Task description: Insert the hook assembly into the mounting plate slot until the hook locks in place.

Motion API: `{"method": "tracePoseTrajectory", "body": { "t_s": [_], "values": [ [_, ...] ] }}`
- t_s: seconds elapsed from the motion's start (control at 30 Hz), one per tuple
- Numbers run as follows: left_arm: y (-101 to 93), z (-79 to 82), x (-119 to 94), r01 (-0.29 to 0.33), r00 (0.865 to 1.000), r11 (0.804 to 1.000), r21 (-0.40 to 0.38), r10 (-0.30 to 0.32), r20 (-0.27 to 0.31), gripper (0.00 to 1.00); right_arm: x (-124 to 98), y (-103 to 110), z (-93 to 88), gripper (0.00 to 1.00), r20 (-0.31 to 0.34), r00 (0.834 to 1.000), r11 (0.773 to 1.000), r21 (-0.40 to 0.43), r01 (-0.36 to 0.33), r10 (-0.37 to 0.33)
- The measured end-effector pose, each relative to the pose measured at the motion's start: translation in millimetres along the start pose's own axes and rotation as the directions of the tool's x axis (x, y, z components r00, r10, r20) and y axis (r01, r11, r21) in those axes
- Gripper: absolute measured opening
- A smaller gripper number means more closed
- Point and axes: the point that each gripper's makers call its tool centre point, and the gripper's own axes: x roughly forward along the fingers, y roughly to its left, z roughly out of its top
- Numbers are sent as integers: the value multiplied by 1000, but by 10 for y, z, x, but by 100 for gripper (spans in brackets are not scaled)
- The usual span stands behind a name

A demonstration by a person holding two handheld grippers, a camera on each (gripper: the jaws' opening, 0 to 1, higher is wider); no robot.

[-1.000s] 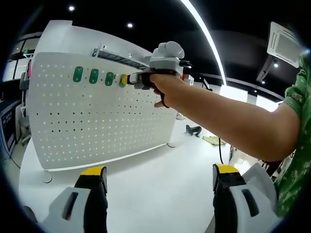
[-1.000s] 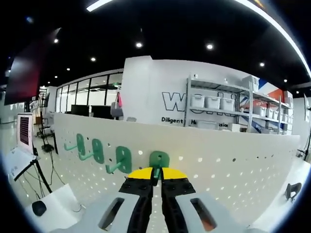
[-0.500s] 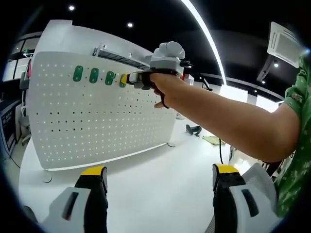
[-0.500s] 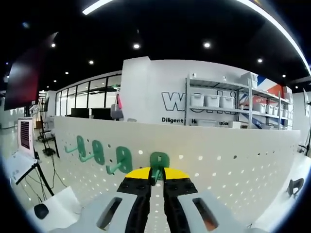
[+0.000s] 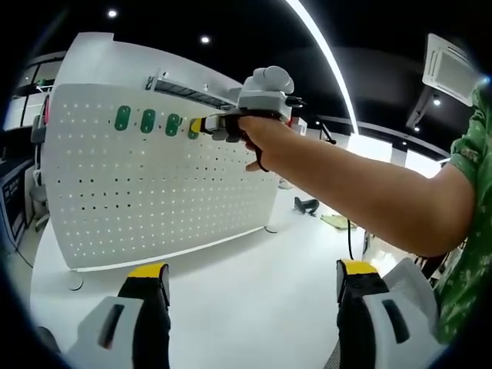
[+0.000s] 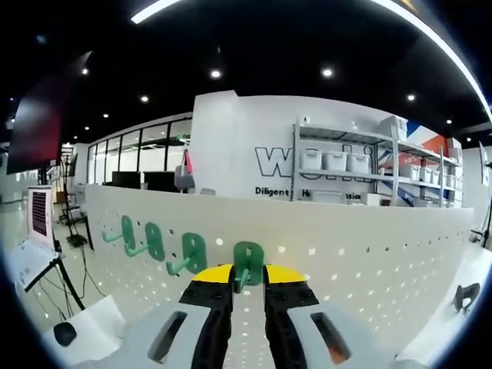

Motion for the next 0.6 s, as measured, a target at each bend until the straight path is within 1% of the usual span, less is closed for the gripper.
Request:
{"method": "tracePoseTrajectory", "body": {
  "t_s": [0.13,0.3,0.4,0.5,0.6],
  "values": [
    [-3,1,-8,-2,1000,1000,2,2,-2,92,-13,-1,-9,21,-1,1000,1000,1,-9,9],
    [-20,4,-20,-4,1000,1000,5,4,-3,92,-64,17,-9,25,0,1000,1000,3,-17,17],
    [-33,9,-25,-5,1000,1000,8,5,-2,92,-102,31,0,31,4,1000,1000,8,-21,21],
    [-38,15,-32,-8,1000,1000,8,8,0,92,-137,41,13,32,6,1000,1000,2,-22,22],
    [-42,19,-38,-11,1000,1000,9,11,1,92,-166,52,37,36,14,999,999,11,-32,31]
  ]
}}
